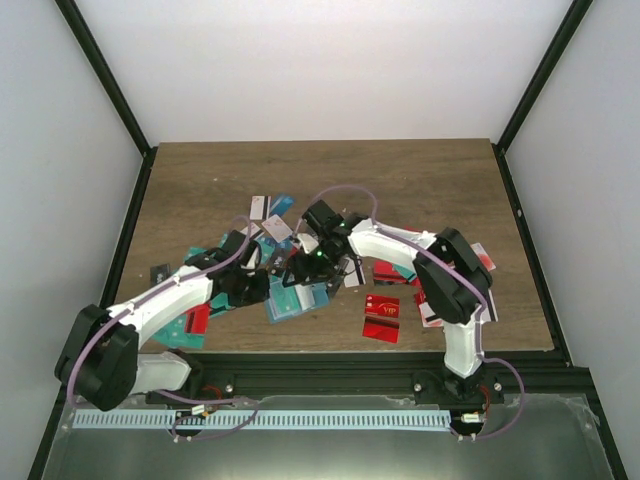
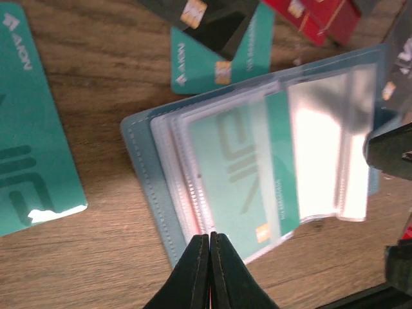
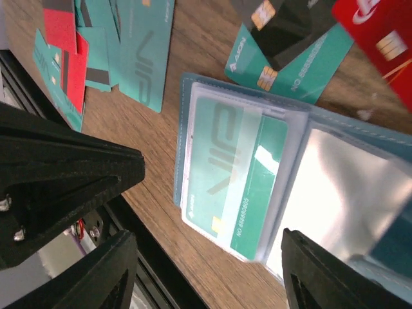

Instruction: Put the credit cards into the card holder

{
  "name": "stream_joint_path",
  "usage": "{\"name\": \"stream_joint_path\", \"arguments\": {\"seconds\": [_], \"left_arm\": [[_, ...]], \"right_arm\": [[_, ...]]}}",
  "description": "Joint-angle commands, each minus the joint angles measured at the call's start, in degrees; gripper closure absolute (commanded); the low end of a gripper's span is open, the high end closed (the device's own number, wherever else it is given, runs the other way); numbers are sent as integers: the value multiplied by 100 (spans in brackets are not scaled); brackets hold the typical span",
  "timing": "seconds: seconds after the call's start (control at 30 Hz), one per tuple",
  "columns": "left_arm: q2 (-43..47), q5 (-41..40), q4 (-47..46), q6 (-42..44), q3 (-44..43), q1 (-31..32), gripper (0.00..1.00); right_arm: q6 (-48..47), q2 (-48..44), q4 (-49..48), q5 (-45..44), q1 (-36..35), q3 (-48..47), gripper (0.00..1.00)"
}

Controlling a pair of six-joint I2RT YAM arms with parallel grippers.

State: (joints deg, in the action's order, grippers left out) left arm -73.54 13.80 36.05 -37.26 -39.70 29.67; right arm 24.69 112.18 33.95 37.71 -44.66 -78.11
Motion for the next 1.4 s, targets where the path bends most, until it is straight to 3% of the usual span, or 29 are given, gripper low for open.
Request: {"name": "stream_joint_path", "arguments": {"seconds": [0.0,0.2,0.4,0.77,1.37], "left_arm": [[61,198,-9,87,-246,22,96],[-333,365,-100,254,-504,129,96],[-836,471,-114,451,-937,268,96],[-1874,671,-63,737,-1716,335,96],[-3110,815,-76,1086,-2407,456,96]], "right_arm": [[-493,-489,450,-792,163,-228,35],[-1290,-811,853,-2128,255,78,33],[-1947,-1099,653,-2808,216,604,33],[-3472,-1453,-801,-2856,-64,1645,34],[-3511,-750,-1143,-2558,-157,1473,42]]}}
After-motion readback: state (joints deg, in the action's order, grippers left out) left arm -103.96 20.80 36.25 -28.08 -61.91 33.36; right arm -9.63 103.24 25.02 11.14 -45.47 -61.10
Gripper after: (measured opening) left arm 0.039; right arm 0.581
